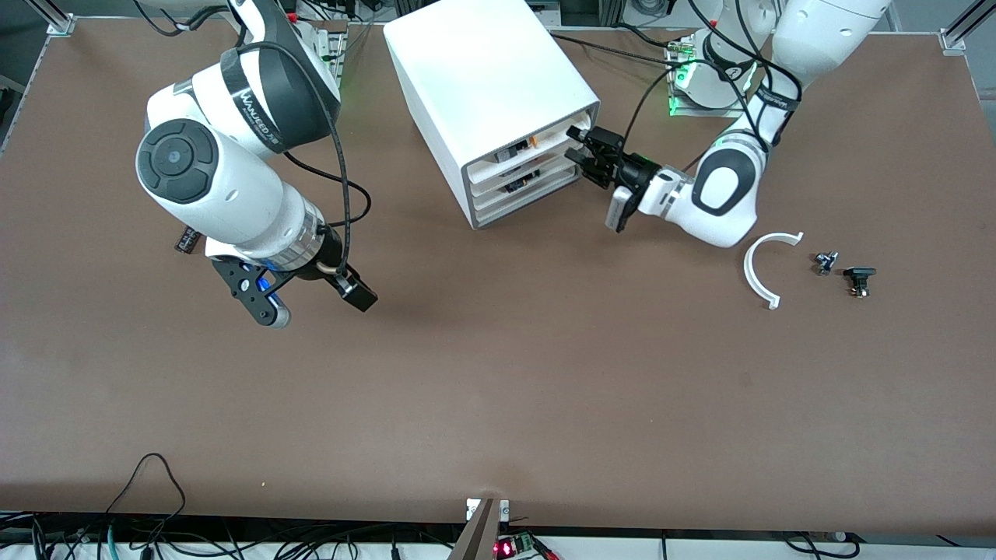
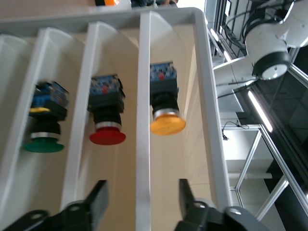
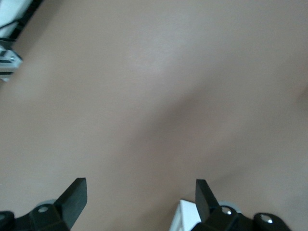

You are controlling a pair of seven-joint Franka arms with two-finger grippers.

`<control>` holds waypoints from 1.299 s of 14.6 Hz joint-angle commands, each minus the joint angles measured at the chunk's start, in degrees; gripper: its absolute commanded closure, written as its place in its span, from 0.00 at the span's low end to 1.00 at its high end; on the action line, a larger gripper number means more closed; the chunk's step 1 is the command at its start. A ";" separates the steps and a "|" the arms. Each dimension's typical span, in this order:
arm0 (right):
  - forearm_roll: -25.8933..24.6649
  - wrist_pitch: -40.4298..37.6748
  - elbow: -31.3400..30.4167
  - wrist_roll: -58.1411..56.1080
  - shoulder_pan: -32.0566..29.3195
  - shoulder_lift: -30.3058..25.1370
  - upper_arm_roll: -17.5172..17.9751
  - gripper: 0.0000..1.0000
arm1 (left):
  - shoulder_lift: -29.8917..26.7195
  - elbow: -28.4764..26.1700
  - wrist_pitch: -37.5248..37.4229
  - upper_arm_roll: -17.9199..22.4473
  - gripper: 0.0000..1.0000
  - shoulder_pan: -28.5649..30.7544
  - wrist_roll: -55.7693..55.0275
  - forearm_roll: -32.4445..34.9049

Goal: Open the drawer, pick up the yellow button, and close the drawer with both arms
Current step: 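Pull the drawer outward with the left gripper, then grasp the yellow button with the right gripper while the left gripper releases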

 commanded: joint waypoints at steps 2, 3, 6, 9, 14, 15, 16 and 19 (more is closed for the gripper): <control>2.08 2.61 2.31 3.67 -0.13 1.02 -0.26 0.00 | 2.10 -1.15 -0.03 -1.51 0.91 0.51 4.42 -2.17; 2.08 2.61 2.31 4.38 -0.13 0.93 -0.26 0.00 | 2.10 -1.06 -0.03 -1.51 1.00 0.78 4.42 -2.17; 2.08 2.70 2.31 3.86 -0.30 0.84 -0.35 0.00 | 2.10 -0.18 -0.12 -1.33 1.00 1.31 3.81 -2.09; 2.08 4.01 2.40 3.94 -0.39 0.84 -0.26 0.00 | 2.19 2.36 0.05 -1.07 1.00 2.01 0.31 -1.82; 4.09 4.11 2.40 4.38 0.31 0.23 -0.17 0.00 | 6.56 9.65 0.05 -0.46 1.00 4.46 -4.11 0.54; 4.27 4.02 2.40 4.64 0.57 0.14 -0.17 0.00 | 8.41 12.28 -0.03 0.07 1.00 5.25 -4.54 2.73; 4.28 3.93 2.40 5.69 1.18 -0.04 -0.17 0.00 | 9.73 14.22 -0.03 0.07 1.00 6.13 -5.85 4.75; 4.28 3.49 2.40 6.84 3.20 -0.30 0.09 0.00 | 10.62 17.39 -0.03 0.25 1.00 6.49 -8.67 6.35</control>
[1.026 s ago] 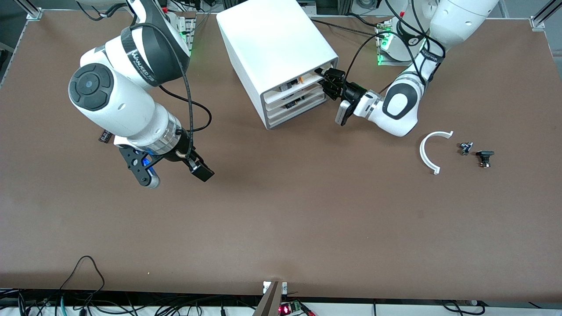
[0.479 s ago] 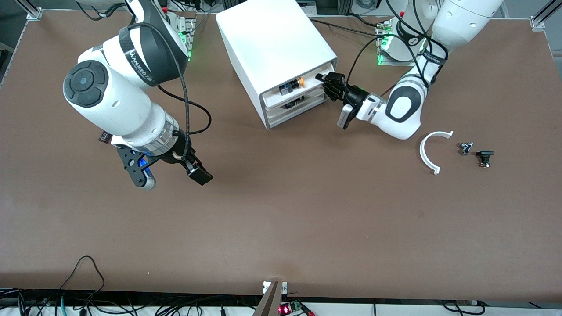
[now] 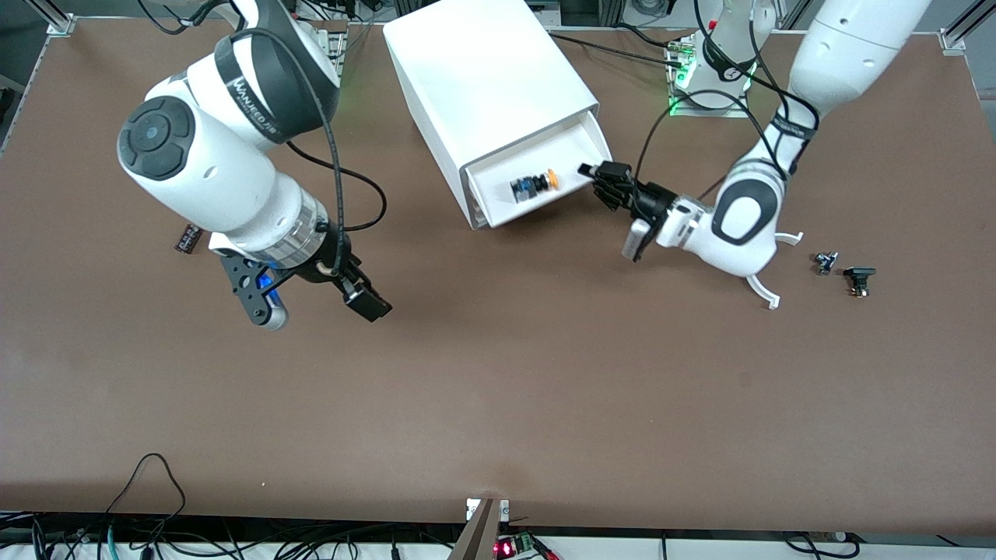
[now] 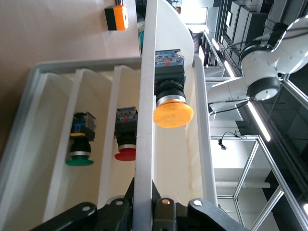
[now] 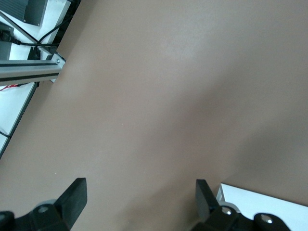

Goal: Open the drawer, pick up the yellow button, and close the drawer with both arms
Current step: 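Grasp the yellow button with the right gripper while the left gripper releases, then lift the button with the right gripper while the left gripper draws back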

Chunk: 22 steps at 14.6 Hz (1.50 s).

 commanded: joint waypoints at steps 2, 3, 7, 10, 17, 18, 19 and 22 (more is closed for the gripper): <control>0.67 -0.38 1.02 6.35 3.47 -0.14 0.34 0.00 | 2.97 6.28 1.99 0.08 1.00 0.27 -3.84 1.41; 0.67 0.41 1.11 8.73 5.13 -0.05 0.26 0.00 | 3.14 7.33 2.08 0.16 1.00 0.71 -4.20 2.28; 0.24 -0.02 1.11 17.26 12.16 0.47 -0.01 0.00 | 4.99 10.06 2.08 0.43 1.00 1.68 -4.99 4.49; 0.32 0.15 1.11 21.31 14.81 1.88 0.08 0.00 | 4.81 10.77 1.90 0.52 0.70 1.94 -6.22 4.75; 0.15 4.54 1.20 29.05 19.64 8.64 -0.10 0.00 | 2.10 21.38 -6.17 0.43 0.00 4.66 -22.00 15.11; 0.06 5.59 1.20 30.27 20.34 9.43 -0.18 0.00 | 1.48 23.32 -7.66 0.43 0.00 4.84 -25.61 17.39; 0.06 6.04 1.20 30.98 20.79 9.96 -0.18 0.00 | 0.78 24.90 -8.89 0.43 0.00 4.93 -29.04 19.59; 0.15 6.04 1.11 31.95 21.23 10.58 -0.10 0.00 | -2.56 30.96 -12.50 -0.45 0.00 4.67 -41.42 28.10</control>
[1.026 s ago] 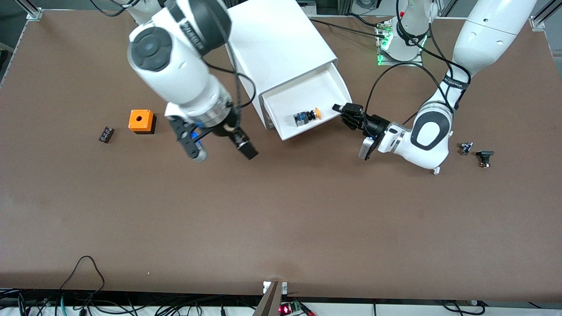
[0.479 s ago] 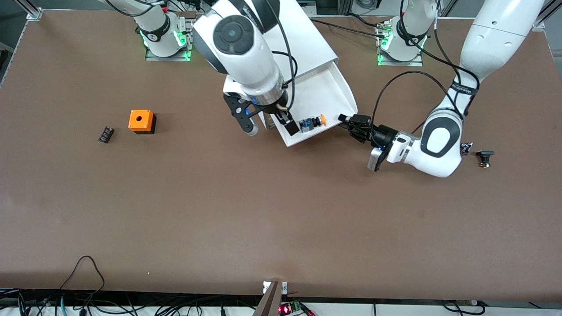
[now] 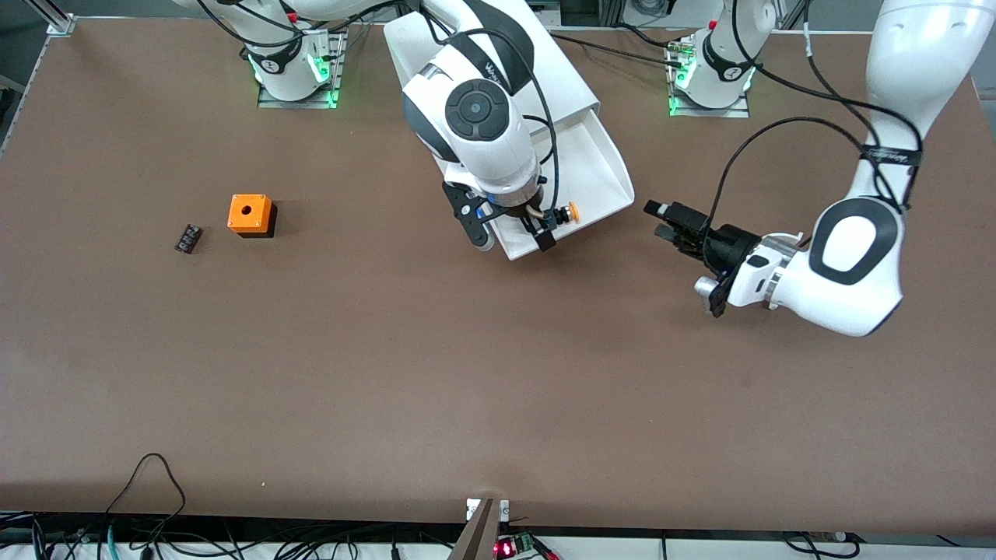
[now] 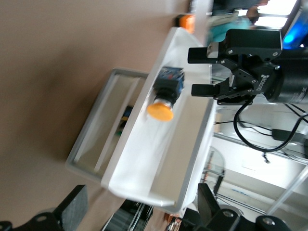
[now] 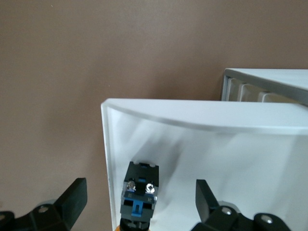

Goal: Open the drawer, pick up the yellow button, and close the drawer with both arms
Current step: 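Lift the button with the right gripper while the left gripper draws back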

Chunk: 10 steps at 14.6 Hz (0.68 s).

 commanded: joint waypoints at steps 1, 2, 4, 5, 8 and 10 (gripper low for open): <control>0.11 0.08 1.19 2.57 1.06 0.89 -0.64 0.00 | -3.19 6.70 -4.20 -0.98 0.00 -0.59 -11.86 8.74; 0.11 0.17 1.19 2.66 1.06 1.15 -0.64 0.02 | -3.37 8.82 -6.13 -1.06 0.00 -0.68 -14.42 11.55; 0.11 1.74 1.19 2.75 1.15 1.50 -0.64 0.04 | -4.33 11.72 -7.99 -1.15 0.00 -0.86 -15.94 17.44; 0.03 2.36 1.19 2.84 1.41 2.03 -0.64 0.04 | -5.38 12.43 -7.99 -1.15 0.00 -1.38 -16.12 21.04; -0.24 3.15 1.19 2.66 2.02 2.65 -0.73 0.28 | -7.84 12.79 -7.64 -1.33 0.00 -5.06 -16.56 34.91; -0.15 2.63 1.28 2.40 2.03 2.47 -0.82 0.58 | -7.94 17.68 -7.47 -1.33 0.00 -8.05 -16.21 46.50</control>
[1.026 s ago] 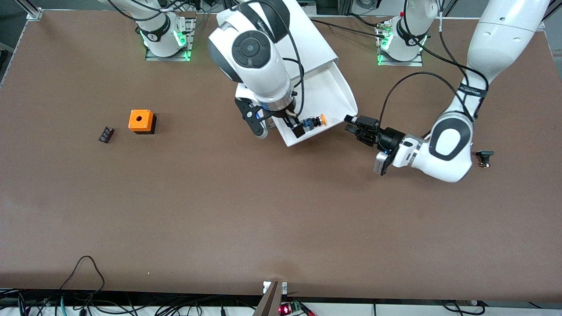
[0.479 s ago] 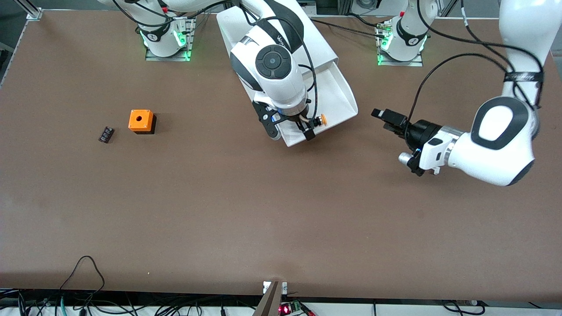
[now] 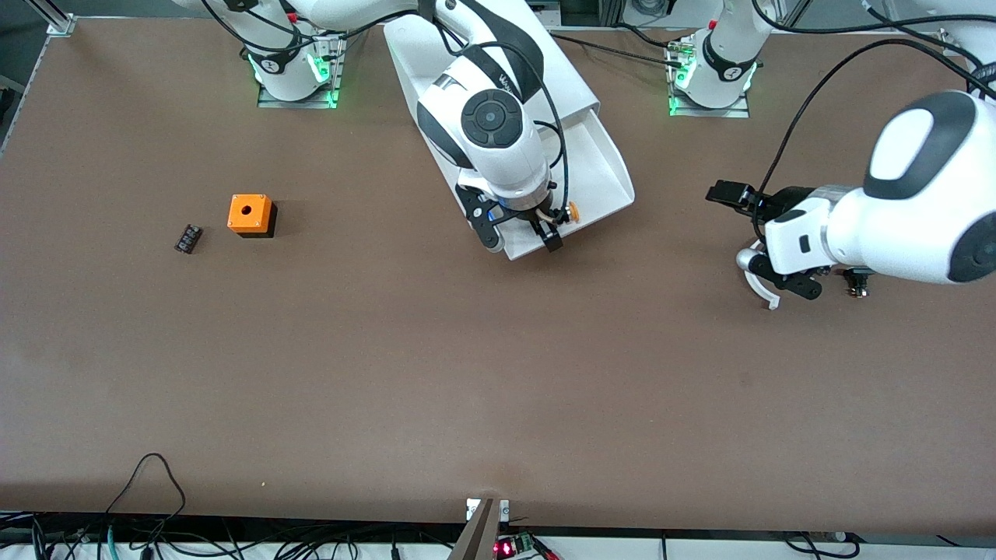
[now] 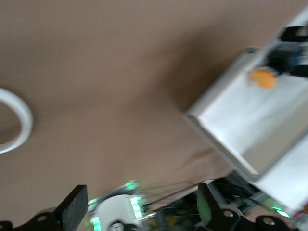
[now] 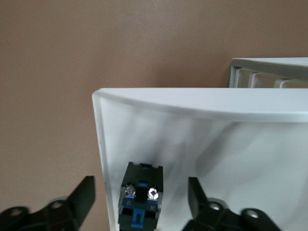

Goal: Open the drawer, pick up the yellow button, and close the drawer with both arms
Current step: 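Lift the button with the right gripper while the left gripper draws back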

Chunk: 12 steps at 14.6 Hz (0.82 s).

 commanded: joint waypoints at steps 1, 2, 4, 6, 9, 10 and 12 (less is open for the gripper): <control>-0.14 -0.33 1.27 0.85 0.89 0.25 -0.70 0.67 | -0.39 6.45 -0.39 0.31 0.00 -4.66 -0.67 13.05; -0.14 -0.50 1.27 0.76 0.89 0.17 -0.70 0.75 | -0.04 7.86 0.65 0.66 0.00 -4.68 -0.40 14.21; -0.14 -0.85 1.27 0.67 0.89 -0.10 -0.79 0.88 | 1.10 8.75 7.93 0.84 0.00 -3.28 -0.66 13.00; -0.23 -0.94 1.27 0.50 0.89 -0.54 -0.79 0.95 | 0.67 8.84 8.22 0.92 0.00 -1.78 -1.28 12.99; -0.23 -2.86 4.77 0.15 0.89 -0.89 -0.87 1.00 | 0.49 8.58 8.48 0.66 0.00 -1.95 -1.54 12.91; -0.23 -3.48 6.10 -0.64 0.63 -0.98 -0.88 1.00 | 0.49 8.66 8.48 0.57 0.00 -2.13 -2.24 12.91; -0.23 -4.72 6.99 -5.37 0.19 -2.20 -1.14 1.00 | 0.23 8.75 8.57 0.57 0.00 -1.87 -2.51 12.91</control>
